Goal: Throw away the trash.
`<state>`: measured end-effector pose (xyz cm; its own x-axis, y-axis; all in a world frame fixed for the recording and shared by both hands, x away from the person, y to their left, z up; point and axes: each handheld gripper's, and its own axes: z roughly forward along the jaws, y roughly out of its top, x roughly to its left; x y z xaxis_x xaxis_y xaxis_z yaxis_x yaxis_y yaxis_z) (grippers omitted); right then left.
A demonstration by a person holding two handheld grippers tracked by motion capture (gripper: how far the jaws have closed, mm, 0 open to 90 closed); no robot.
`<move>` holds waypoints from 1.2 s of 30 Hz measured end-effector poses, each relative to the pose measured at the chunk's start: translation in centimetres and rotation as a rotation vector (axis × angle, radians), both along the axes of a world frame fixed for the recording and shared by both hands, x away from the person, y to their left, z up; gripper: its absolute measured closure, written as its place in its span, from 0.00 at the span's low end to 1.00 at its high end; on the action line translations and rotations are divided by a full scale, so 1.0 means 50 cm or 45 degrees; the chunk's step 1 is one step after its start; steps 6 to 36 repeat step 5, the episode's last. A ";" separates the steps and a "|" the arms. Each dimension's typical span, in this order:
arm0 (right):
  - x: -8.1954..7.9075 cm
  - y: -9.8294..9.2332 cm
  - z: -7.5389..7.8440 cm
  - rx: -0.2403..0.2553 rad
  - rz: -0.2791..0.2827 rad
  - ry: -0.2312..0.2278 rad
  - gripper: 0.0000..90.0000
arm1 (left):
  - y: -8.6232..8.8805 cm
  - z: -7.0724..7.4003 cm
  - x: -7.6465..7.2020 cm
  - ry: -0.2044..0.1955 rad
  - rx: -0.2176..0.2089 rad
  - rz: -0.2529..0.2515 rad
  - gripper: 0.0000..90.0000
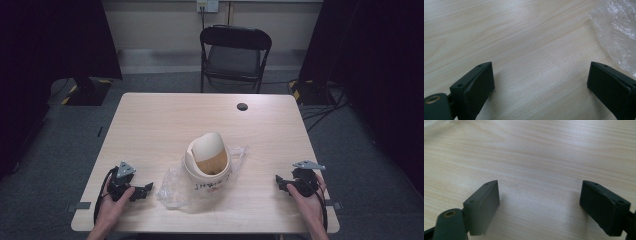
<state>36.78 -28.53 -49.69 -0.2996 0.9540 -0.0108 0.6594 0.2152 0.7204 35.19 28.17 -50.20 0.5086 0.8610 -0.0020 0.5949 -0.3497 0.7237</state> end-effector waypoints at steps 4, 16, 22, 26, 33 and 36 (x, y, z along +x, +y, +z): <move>-0.003 0.000 -0.005 0.010 -0.003 -0.030 0.16 | 0.000 0.000 0.000 0.000 0.000 0.000 0.07; -0.003 0.000 -0.005 0.009 -0.004 -0.030 0.16 | 0.000 0.000 0.000 0.000 0.000 0.000 0.07; -0.003 0.000 -0.005 0.009 -0.004 -0.030 0.16 | 0.000 0.000 0.000 0.000 0.000 0.000 0.07; -0.003 0.000 -0.005 0.009 -0.004 -0.030 0.16 | 0.000 0.000 0.000 0.000 0.000 0.000 0.07; -0.003 0.000 -0.005 0.009 -0.004 -0.030 0.16 | 0.000 0.000 0.000 0.000 0.000 0.000 0.07; -0.003 0.000 -0.005 0.009 -0.004 -0.030 0.16 | 0.000 0.000 0.000 0.000 0.000 0.000 0.07</move>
